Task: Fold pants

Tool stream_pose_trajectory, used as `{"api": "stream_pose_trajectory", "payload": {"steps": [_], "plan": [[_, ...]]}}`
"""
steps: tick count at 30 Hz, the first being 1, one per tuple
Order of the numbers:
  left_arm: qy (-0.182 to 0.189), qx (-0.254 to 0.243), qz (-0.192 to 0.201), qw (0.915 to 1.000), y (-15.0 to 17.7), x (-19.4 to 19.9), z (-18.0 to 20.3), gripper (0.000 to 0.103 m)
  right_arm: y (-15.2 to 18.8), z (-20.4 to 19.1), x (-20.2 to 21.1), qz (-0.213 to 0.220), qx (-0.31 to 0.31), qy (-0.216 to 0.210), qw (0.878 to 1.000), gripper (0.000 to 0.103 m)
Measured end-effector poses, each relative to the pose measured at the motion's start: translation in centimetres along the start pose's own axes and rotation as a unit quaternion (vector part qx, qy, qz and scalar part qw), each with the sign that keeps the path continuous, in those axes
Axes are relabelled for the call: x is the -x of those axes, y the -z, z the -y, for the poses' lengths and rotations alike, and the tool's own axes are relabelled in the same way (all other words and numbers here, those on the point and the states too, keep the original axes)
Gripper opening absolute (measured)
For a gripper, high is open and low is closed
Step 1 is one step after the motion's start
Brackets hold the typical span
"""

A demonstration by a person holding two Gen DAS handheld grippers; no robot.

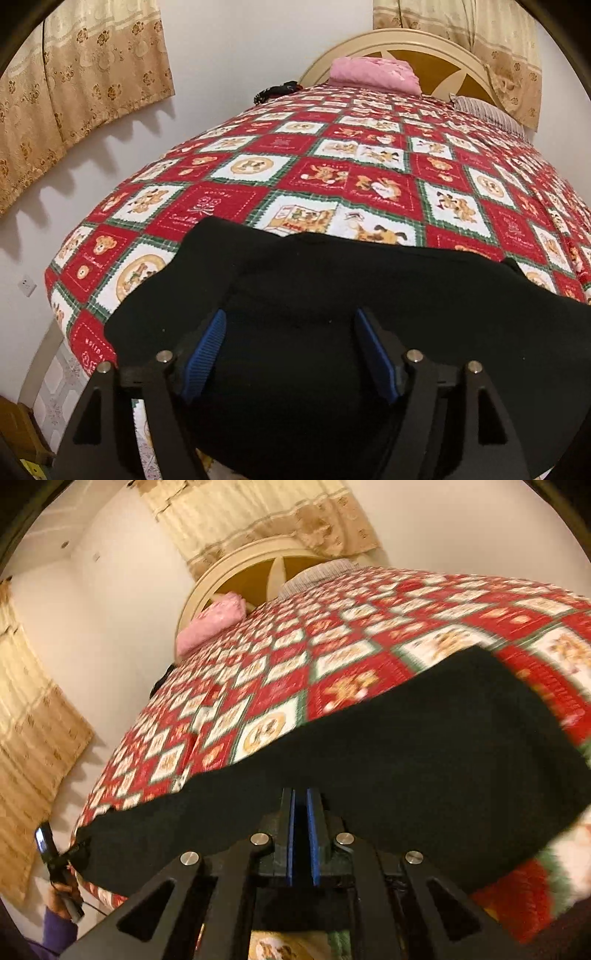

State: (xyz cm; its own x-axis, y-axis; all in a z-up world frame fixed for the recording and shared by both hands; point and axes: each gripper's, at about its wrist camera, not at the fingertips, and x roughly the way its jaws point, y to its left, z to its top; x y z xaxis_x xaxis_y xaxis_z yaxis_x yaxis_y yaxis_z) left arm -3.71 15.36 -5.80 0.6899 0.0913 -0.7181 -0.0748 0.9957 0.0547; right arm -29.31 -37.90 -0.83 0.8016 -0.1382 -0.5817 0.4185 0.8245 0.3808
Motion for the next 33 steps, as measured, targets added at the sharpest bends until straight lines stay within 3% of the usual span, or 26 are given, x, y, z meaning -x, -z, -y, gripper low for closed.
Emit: {"api": "stream_pose_trajectory", "payload": {"steps": [2, 4, 6, 8, 11, 16, 18, 21, 23, 24, 28, 31, 33], "plan": [[-0.014, -0.006, 0.003, 0.9999, 0.0, 0.1, 0.4, 0.077, -0.5, 0.1, 2.2, 0.053, -0.004, 0.011, 0.999, 0.007], [-0.02, -0.009, 0.005, 0.9997, 0.0, 0.1, 0.5, 0.077, -1.3, 1.0, 4.0, 0.087, -0.015, 0.039, 0.995, 0.019], [-0.023, -0.01, 0.002, 0.9997, -0.1, 0.1, 0.5, 0.077, -2.2, 1.9, 4.7, 0.105, -0.012, 0.072, 0.992, 0.053], [-0.022, -0.007, -0.002, 0.9997, -0.2, 0.0, 0.4, 0.077, -3.2, 2.6, 5.2, 0.123, 0.004, 0.096, 0.988, 0.061], [-0.025, 0.0, -0.002, 0.9997, -0.2, -0.1, 0.4, 0.081, -5.3, 4.2, 4.5, 0.12, 0.019, 0.12, 0.985, 0.061], [-0.05, 0.008, 0.008, 0.9987, 0.2, -0.2, 0.2, 0.097, -6.7, 6.2, -0.3, 0.037, 0.045, 0.163, 0.985, 0.061], [-0.052, 0.017, 0.007, 0.9985, 0.2, -0.3, 0.0, 0.1, -6.6, 6.4, -1.1, 0.036, 0.059, 0.173, 0.982, 0.059], [-0.049, 0.03, 0.004, 0.9984, 0.2, -0.4, -0.3, 0.101, -6.5, 5.2, -1.8, 0.004, 0.088, 0.15, 0.985, 0.037], [-0.054, 0.027, 0.006, 0.9982, 0.2, -0.4, -0.1, 0.101, -6.2, 4.1, -2.1, -0.01, 0.12, 0.16, 0.98, 0.022], [-0.056, 0.025, 0.007, 0.9981, 0.3, -0.4, 0.0, 0.101, -6.3, 3.7, -2.1, -0.014, 0.128, 0.158, 0.979, 0.021], [-0.057, 0.025, 0.012, 0.998, 0.4, -0.4, 0.0, 0.102, -6.5, 2.0, -2.0, 0.009, 0.174, 0.214, 0.961, 0.02], [-0.058, 0.024, 0.013, 0.9979, 0.5, -0.4, 0.0, 0.102, -7.2, 2.3, -1.9, 0.029, 0.16, 0.231, 0.959, 0.02], [-0.061, 0.025, 0.016, 0.9977, 0.5, -0.4, 0.0, 0.103, -7.3, 3.3, -3.1, 0.013, 0.148, 0.24, 0.959, 0.02]]}}
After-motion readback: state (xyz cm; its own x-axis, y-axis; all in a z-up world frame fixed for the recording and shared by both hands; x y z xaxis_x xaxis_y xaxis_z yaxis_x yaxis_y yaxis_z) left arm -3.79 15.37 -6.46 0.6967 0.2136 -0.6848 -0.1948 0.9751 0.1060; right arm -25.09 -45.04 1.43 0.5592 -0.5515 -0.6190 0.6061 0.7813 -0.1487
